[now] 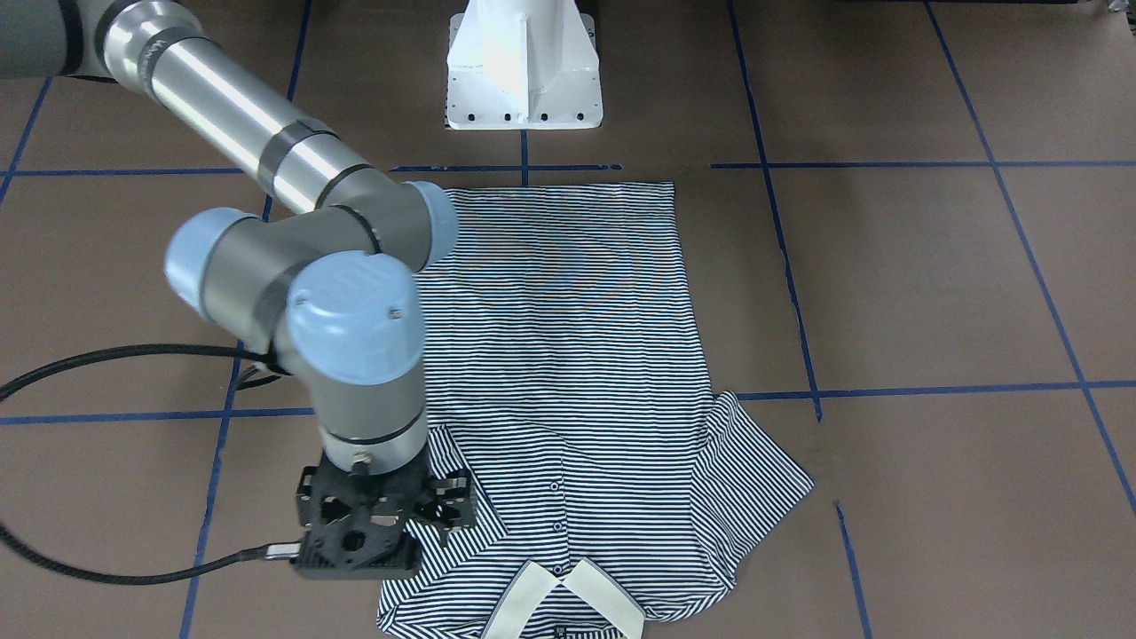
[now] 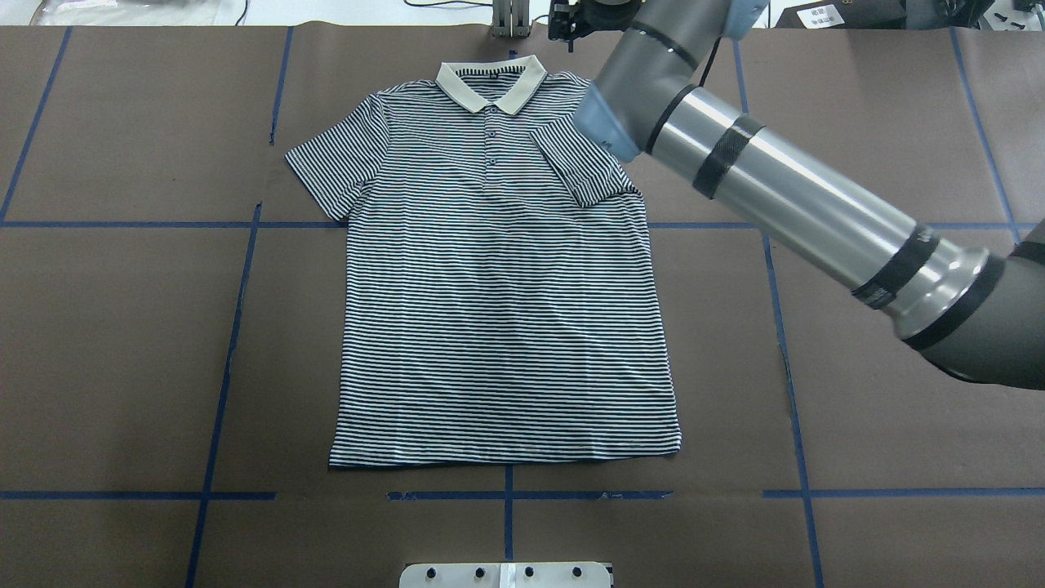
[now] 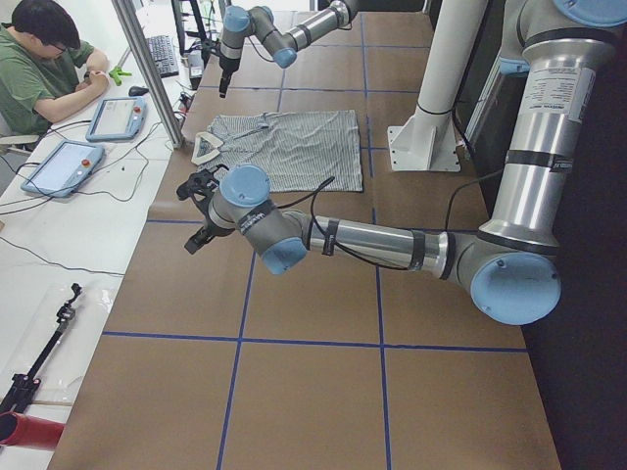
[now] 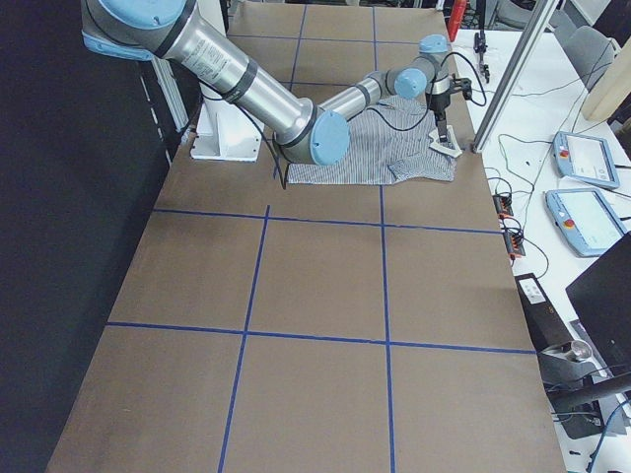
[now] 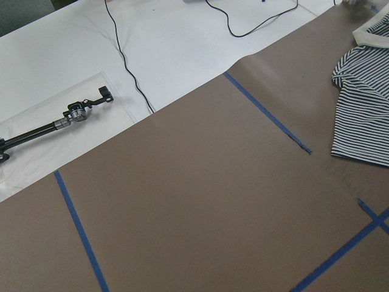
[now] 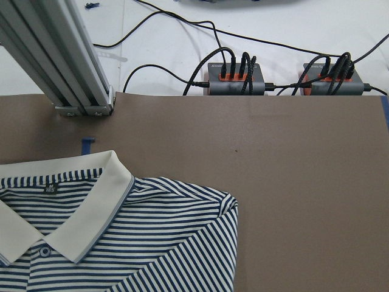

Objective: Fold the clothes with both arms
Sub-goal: 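Fold the sleeve with the right gripper inward across the shirt body, then move the left gripper toward the other sleeve while the right arm withdraws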

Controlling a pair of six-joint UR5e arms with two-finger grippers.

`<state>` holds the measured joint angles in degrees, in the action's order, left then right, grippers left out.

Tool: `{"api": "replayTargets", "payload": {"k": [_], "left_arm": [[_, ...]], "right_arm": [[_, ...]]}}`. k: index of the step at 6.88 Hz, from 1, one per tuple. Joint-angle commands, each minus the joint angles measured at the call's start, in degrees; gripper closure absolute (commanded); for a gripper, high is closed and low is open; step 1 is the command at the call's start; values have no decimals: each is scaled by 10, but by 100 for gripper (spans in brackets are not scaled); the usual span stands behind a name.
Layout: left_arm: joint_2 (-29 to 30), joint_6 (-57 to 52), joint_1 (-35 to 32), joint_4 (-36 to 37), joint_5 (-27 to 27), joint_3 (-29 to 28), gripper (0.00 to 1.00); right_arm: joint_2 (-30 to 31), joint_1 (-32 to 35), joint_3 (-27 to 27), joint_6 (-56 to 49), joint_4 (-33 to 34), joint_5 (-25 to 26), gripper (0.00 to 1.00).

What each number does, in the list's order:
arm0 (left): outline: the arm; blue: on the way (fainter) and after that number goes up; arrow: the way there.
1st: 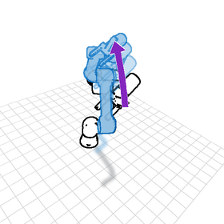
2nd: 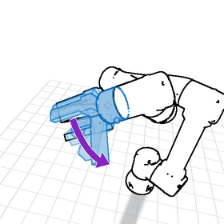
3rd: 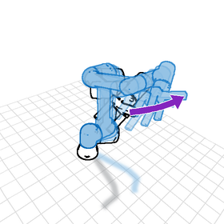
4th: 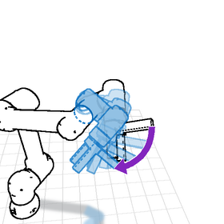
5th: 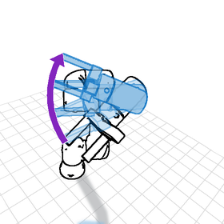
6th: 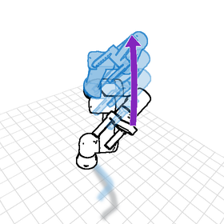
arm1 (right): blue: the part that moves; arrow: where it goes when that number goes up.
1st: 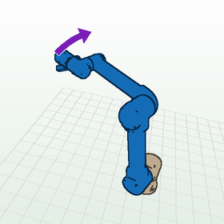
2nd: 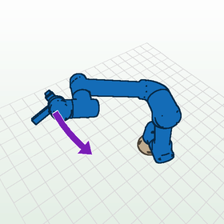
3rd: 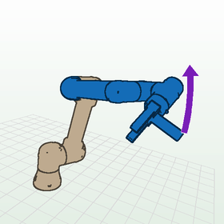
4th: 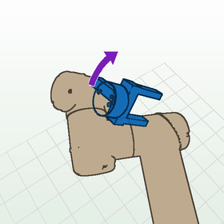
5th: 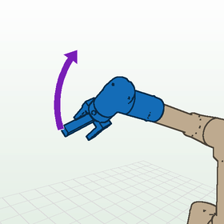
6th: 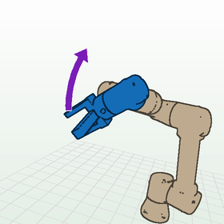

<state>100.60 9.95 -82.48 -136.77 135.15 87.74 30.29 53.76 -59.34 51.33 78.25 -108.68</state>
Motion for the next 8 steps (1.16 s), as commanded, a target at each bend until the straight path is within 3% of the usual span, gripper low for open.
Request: {"api": "replayTargets", "payload": {"k": [1,2,4,6,8], "left_arm": [[47,94,79,-10,-18,-20,0],[70,208,113,-10,-91,-30,0],[129,381,223,-9,-221,-78,15],[179,442,274,-9,-298,-155,24],[223,486,330,-10,-370,-223,28]], "right_arm": [[109,98,-83,-124,-1,-148,0],[147,132,-109,-189,1,-171,0],[185,168,-113,-265,-3,-200,0],[196,168,-124,-266,-5,-197,0],[201,168,-125,-266,-6,-196,0]]}}
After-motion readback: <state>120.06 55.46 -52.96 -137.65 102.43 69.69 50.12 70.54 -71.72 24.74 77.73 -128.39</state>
